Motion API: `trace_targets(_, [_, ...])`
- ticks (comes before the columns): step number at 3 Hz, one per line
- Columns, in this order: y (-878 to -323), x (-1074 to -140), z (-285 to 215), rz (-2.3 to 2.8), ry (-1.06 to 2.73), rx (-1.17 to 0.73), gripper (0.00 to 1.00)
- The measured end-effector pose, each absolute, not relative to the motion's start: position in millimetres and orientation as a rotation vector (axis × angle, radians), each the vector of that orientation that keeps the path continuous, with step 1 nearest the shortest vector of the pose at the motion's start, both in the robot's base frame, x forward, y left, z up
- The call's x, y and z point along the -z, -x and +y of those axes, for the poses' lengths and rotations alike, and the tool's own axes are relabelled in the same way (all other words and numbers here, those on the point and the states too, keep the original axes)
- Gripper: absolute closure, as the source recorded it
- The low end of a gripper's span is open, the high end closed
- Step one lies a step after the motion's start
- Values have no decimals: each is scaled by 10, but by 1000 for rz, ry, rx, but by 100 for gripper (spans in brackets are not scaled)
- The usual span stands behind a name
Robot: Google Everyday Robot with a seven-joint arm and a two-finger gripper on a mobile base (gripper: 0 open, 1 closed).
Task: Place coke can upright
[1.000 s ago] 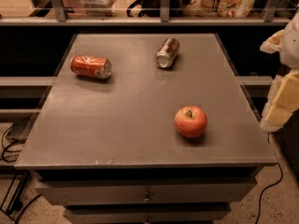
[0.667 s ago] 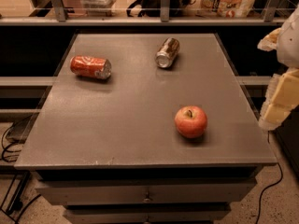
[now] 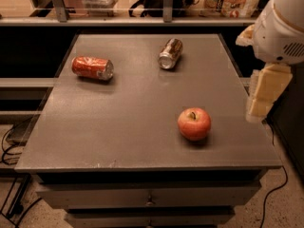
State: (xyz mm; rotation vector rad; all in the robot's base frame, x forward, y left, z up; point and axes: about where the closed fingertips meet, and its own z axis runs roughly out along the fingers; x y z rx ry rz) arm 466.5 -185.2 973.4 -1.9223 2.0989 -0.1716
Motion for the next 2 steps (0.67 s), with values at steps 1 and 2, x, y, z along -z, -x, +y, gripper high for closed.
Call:
trace_targets(1, [-4840,-9775,-1675,2033,1976,177,0])
trace_targets(2, [-4841,-9775,-1674,2033,1976,177,0])
